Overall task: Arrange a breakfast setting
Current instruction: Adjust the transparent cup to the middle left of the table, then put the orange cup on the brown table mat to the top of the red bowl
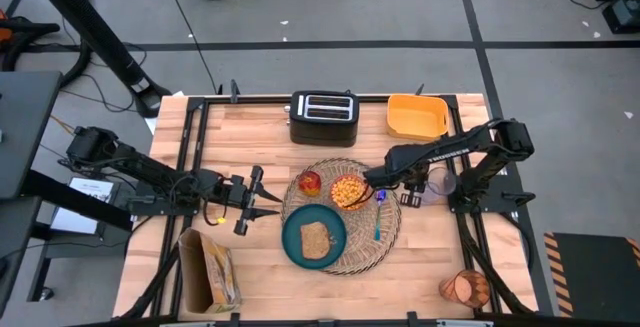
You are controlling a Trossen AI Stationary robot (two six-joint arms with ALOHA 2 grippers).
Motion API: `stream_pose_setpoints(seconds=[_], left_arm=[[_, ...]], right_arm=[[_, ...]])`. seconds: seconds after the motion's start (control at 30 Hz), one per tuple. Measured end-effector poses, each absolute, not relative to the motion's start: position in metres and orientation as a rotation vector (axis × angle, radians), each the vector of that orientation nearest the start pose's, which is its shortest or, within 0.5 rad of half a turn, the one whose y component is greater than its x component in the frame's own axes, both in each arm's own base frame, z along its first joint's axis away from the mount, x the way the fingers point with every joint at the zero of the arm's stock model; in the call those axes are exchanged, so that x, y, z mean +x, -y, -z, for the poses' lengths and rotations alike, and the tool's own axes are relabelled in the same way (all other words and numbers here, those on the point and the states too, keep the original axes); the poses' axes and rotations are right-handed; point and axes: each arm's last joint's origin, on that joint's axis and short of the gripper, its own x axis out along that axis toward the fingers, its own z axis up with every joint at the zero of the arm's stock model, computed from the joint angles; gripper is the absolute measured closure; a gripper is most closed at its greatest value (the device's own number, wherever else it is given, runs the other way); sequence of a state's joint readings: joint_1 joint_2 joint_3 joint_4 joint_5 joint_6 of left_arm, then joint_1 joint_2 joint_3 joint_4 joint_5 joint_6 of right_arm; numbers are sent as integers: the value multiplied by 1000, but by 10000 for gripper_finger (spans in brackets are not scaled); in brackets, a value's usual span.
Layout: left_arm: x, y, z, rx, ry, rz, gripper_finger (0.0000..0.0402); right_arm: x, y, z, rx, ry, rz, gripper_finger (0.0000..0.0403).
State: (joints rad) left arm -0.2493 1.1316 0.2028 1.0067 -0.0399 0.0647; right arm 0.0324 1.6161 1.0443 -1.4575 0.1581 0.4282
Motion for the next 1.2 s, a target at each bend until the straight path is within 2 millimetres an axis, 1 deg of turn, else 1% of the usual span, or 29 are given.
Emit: stream_pose_setpoints(seconds=[0.3,0.4,0.57,0.7,0.8,1.0,1.1,1.2], left_arm=[[193,48,-189,53,82,207,257],[193,48,-189,53,82,207,257],[193,48,-189,53,82,207,257],[193,48,-190,53,82,207,257],[193,48,-190,53,82,207,257],[193,48,-190,53,83,207,257],[193,48,-190,53,83,207,257],[193,48,-189,53,82,207,257]], right_arm=[[225,-8,-200,81,-1984,498,293],[222,-10,-202,81,-2028,495,293],[221,-11,-202,136,-2047,466,293],[224,-12,-202,154,-2025,464,293],[229,-12,-209,162,-1994,456,298],[248,-16,-231,204,-1867,405,312],[255,-26,-239,264,-1818,340,315],[258,-41,-248,373,-1805,278,316]])
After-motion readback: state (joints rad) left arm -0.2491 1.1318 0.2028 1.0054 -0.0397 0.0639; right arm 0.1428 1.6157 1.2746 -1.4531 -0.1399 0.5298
